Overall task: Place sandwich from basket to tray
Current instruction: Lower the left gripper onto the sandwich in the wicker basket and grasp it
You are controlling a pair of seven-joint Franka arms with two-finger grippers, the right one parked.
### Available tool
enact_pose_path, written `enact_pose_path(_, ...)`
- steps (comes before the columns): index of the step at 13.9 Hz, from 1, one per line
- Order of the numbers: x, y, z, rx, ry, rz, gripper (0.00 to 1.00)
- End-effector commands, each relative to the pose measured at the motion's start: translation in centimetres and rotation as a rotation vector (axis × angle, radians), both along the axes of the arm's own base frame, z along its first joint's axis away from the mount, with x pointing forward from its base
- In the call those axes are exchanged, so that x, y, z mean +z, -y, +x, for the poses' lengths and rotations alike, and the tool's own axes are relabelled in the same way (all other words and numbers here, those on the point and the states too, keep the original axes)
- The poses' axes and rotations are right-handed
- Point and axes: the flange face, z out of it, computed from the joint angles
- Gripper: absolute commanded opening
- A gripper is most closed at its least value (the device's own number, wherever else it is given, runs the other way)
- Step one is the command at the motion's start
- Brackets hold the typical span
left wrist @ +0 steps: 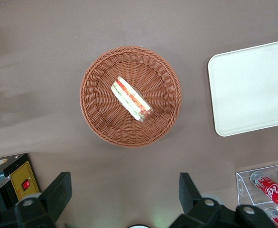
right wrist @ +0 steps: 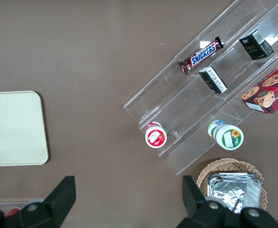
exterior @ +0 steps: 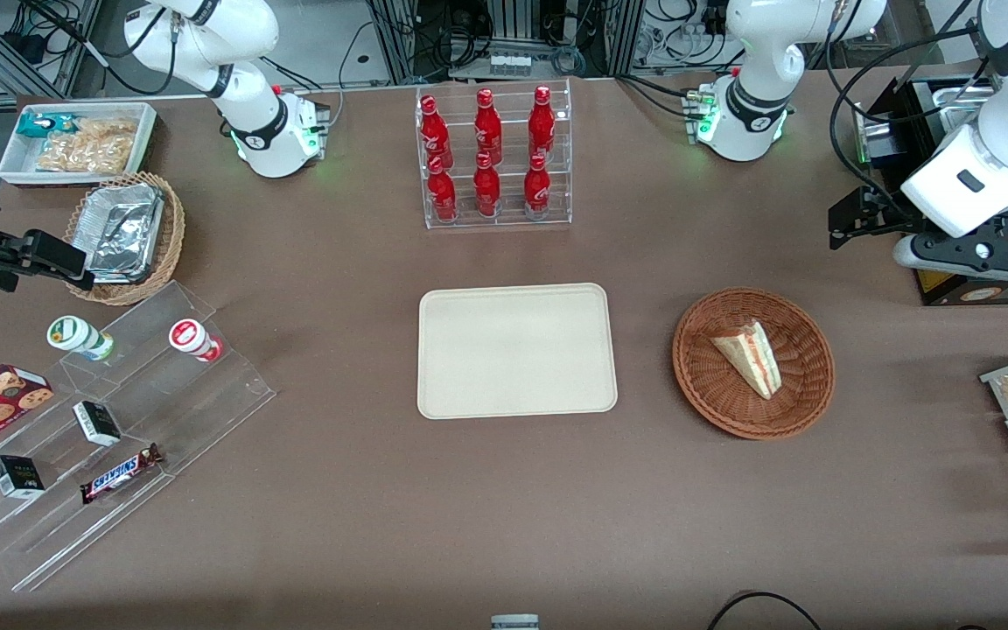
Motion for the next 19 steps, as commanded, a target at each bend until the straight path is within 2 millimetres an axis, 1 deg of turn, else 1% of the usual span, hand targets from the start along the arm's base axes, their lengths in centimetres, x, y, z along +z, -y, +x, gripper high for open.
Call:
enact_pose_path(1, -0.7, -0.1, 0.0, -0.012, -0.01, -0.01, 1.0)
enact_pose_path(3, -2.8, -0.1, 0.2, -0.018, -0.048, -0.003, 1.0)
enact_pose_path(4, -4.2, -0.2, 0.6, -0.018, -0.076, 0.001, 1.0)
enact_pose_path(5, -6.1, 0.0, 0.6, -0.021, -0.106, 0.005, 1.0)
enact_pose_path(6, -8.2, 0.1, 0.7, -0.024, -0.105, 0.007, 1.0)
enact_pose_path(7, -11.1, 0.4, 0.3, -0.025, -0.102, 0.009, 1.0)
enact_pose_path(8, -13.6, 0.4, -0.1, -0.024, -0.084, 0.008, 1.0)
enact_pose_path(11, -19.6, 0.4, -1.2, -0.026, -0.048, 0.009, 1.0)
enact_pose_path(13, -23.7, 0.3, -2.4, -0.027, 0.01, 0.003, 1.0)
enact_pose_path(15, -25.9, 0.3, -3.0, 0.016, 0.046, -0.003, 1.0)
enact_pose_path(18, -27.2, 0.5, -3.2, 0.217, 0.042, 0.004, 1.0)
enact_pose_path(19, -27.7, 0.9, -3.5, 0.286, 0.05, 0.005, 1.0)
